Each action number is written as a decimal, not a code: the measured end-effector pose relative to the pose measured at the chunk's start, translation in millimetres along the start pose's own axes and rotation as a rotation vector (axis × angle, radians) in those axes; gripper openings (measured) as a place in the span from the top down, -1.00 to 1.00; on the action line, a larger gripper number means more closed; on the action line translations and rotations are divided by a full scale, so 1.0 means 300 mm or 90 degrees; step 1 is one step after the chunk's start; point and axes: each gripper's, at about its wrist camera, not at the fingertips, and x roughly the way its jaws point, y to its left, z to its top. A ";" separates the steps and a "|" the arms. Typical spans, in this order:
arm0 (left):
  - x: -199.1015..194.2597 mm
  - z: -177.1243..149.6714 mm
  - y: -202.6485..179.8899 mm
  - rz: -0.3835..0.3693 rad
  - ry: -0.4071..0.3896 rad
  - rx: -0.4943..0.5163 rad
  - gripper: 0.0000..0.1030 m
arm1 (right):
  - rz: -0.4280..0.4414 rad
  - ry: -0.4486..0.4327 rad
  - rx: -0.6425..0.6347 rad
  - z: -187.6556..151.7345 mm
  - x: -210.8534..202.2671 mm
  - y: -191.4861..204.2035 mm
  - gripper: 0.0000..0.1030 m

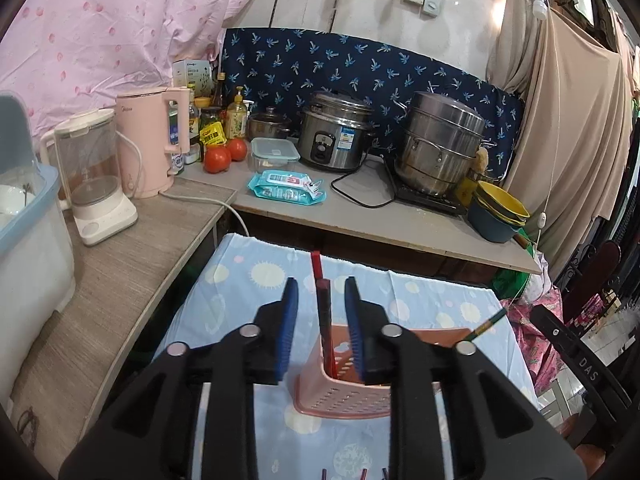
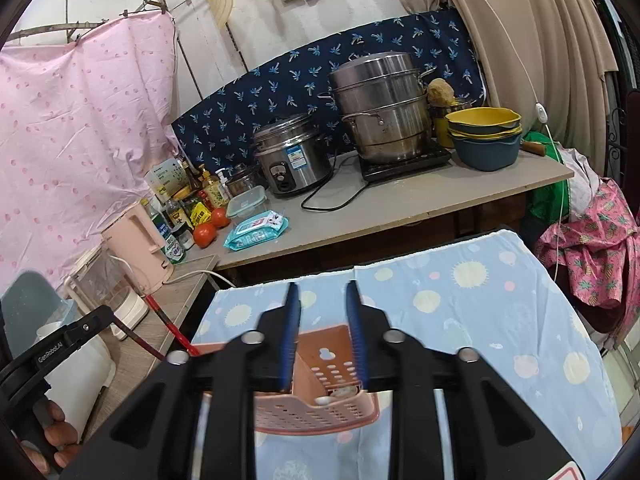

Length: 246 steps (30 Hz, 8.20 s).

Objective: Organize utensils
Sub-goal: 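Carry both chopsticks up into the pink basket and open both tools, then move both open tools back down to the remaining utensils, then grasp a dark-red chopstick with the left tool while the right grasps another dark-red chopstick, then carry both chopsticks up into the pink basket and open both tools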

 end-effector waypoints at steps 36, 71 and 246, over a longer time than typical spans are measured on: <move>-0.264 -0.648 0.029 0.041 0.175 0.075 0.41 | -0.045 0.197 -0.094 -0.649 -0.343 -0.090 0.29; -0.301 -1.003 0.054 0.034 0.324 0.086 0.41 | -0.075 0.326 -0.112 -0.981 -0.444 -0.166 0.61; -0.128 -0.155 -0.051 0.018 -0.007 0.039 0.18 | 0.029 0.026 -0.012 -0.156 -0.110 -0.011 0.53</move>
